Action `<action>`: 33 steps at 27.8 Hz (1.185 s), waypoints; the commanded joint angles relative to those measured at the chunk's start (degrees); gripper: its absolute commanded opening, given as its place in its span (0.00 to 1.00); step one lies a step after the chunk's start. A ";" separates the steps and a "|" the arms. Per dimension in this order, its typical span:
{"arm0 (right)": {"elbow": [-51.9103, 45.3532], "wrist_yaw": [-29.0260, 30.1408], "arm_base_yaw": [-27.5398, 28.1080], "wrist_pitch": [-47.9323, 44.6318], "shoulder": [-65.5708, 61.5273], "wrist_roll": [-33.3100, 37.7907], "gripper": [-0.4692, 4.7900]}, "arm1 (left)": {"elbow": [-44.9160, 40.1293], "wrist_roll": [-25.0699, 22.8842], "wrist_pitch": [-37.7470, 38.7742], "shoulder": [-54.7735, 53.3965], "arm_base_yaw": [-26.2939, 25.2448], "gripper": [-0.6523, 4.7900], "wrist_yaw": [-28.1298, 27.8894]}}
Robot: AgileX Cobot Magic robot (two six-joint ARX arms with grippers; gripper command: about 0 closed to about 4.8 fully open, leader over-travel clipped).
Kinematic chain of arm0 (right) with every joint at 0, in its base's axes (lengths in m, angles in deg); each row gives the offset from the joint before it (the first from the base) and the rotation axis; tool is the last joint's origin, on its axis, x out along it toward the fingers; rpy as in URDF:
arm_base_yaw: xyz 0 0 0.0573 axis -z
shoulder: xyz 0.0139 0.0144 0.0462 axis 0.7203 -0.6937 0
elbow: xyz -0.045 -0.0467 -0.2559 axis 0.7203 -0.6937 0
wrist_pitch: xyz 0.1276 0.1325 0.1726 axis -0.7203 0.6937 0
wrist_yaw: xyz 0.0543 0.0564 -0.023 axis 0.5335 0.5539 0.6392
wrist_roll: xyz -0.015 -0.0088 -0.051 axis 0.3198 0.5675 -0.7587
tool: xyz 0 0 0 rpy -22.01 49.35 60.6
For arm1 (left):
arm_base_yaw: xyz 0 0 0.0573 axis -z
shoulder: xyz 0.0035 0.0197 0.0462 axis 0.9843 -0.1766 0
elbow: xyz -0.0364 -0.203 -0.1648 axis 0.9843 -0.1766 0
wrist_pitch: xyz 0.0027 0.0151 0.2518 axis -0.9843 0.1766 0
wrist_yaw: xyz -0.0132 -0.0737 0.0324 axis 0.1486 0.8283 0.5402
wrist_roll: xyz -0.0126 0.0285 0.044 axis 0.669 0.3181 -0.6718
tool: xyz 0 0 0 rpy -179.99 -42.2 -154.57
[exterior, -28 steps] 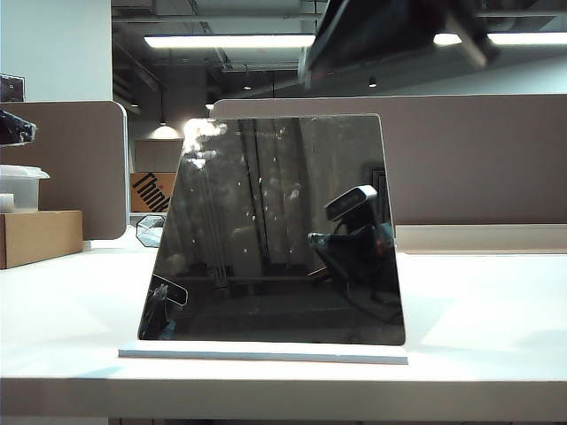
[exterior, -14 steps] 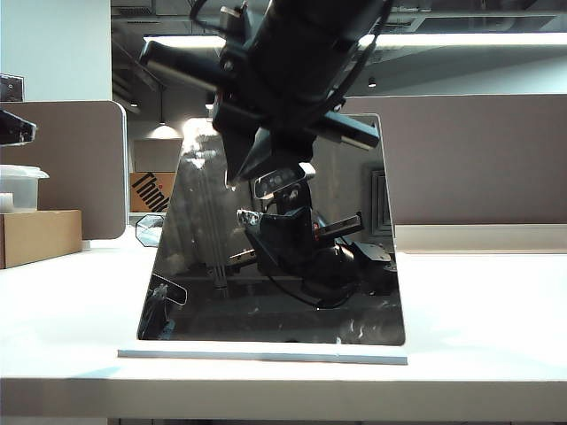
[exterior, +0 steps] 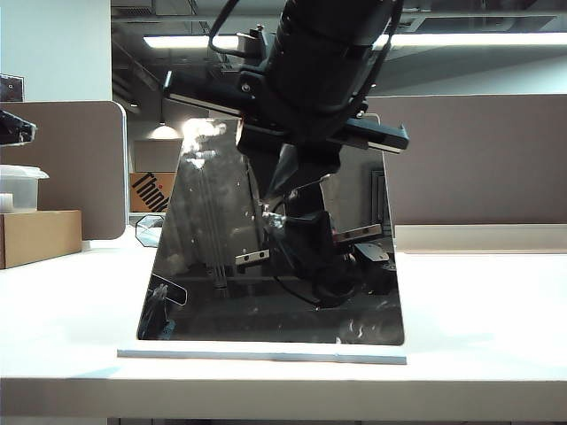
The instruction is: Push the center of the mirror on the table forward to move it for a short distance.
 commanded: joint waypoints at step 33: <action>0.26 1.53 4.44 -4.66 -5.81 0.90 0.07 | -0.02 -0.15 -0.22 -0.04 -0.04 0.11 0.00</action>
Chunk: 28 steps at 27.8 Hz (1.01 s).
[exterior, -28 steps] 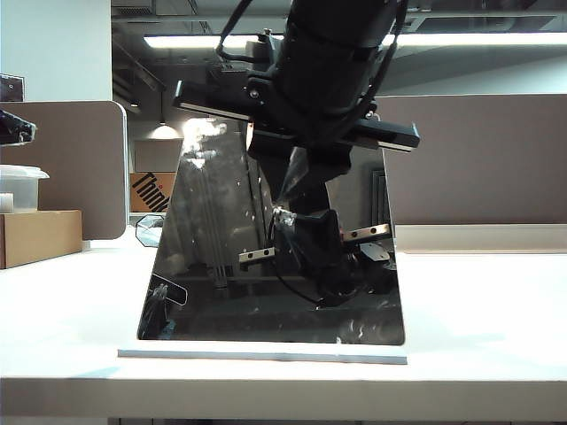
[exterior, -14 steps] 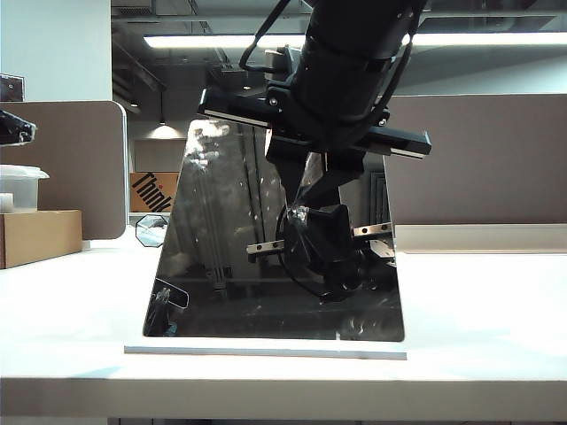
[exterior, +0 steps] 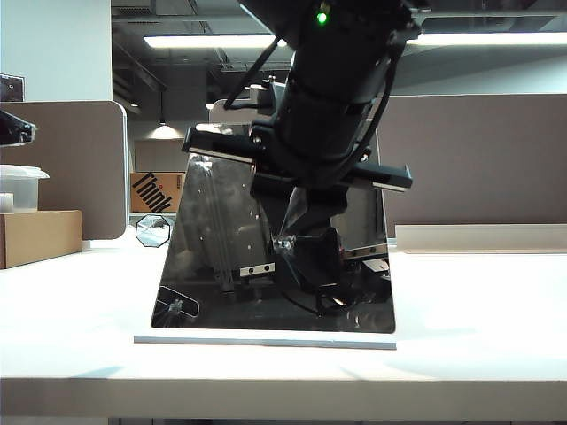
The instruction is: Push the center of the mirror on the table forward to move it for a short distance.
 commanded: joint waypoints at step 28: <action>12.31 6.27 13.86 -10.01 -13.51 -9.25 0.07 | -0.04 -0.15 0.00 -0.04 -0.07 0.11 0.00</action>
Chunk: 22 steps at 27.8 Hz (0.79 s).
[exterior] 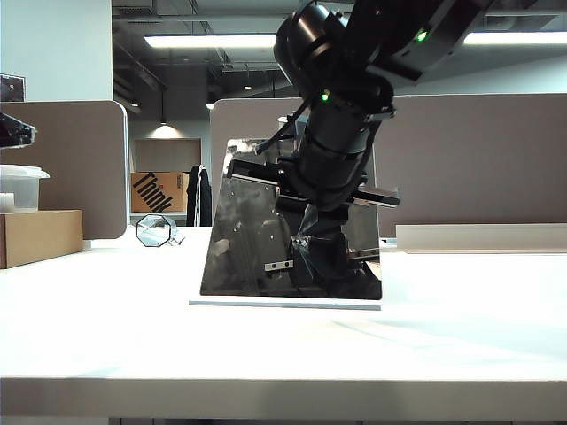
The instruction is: Push the center of the mirror on the table forward to move it for a short distance.
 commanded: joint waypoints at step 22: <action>21.88 2.64 10.71 -1.38 -16.74 -7.13 0.07 | -0.04 -0.15 -0.33 -0.04 -0.04 0.11 0.02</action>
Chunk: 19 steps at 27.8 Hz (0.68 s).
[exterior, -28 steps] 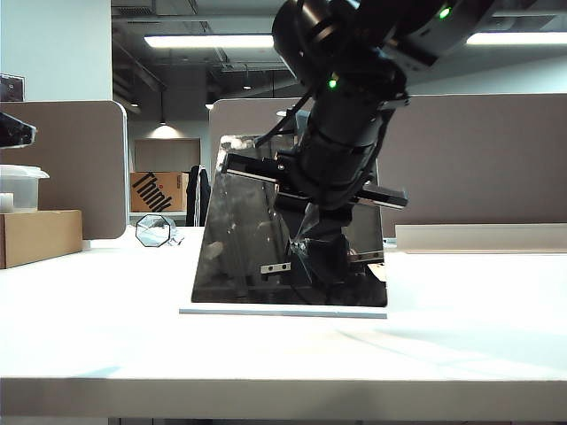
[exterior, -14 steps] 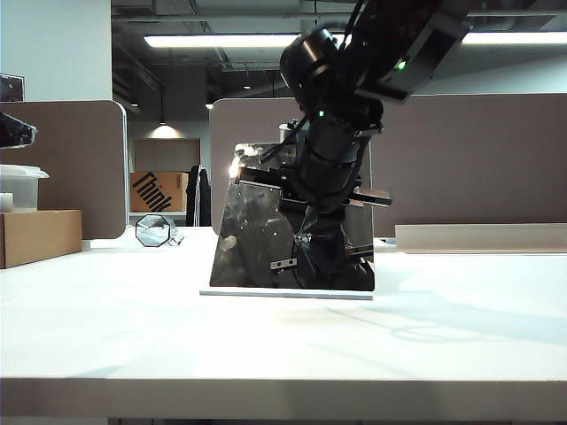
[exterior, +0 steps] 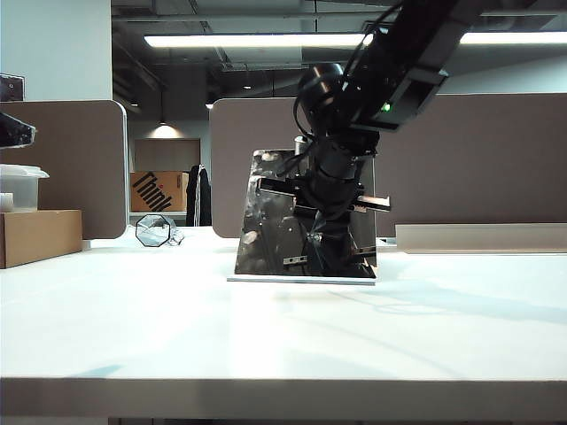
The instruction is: Push the center of the mirror on the table forward to move it for a short distance.
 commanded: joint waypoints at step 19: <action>21.24 2.23 5.73 1.05 -12.85 -5.14 0.07 | -0.04 -0.15 -0.33 -0.04 0.00 0.11 0.00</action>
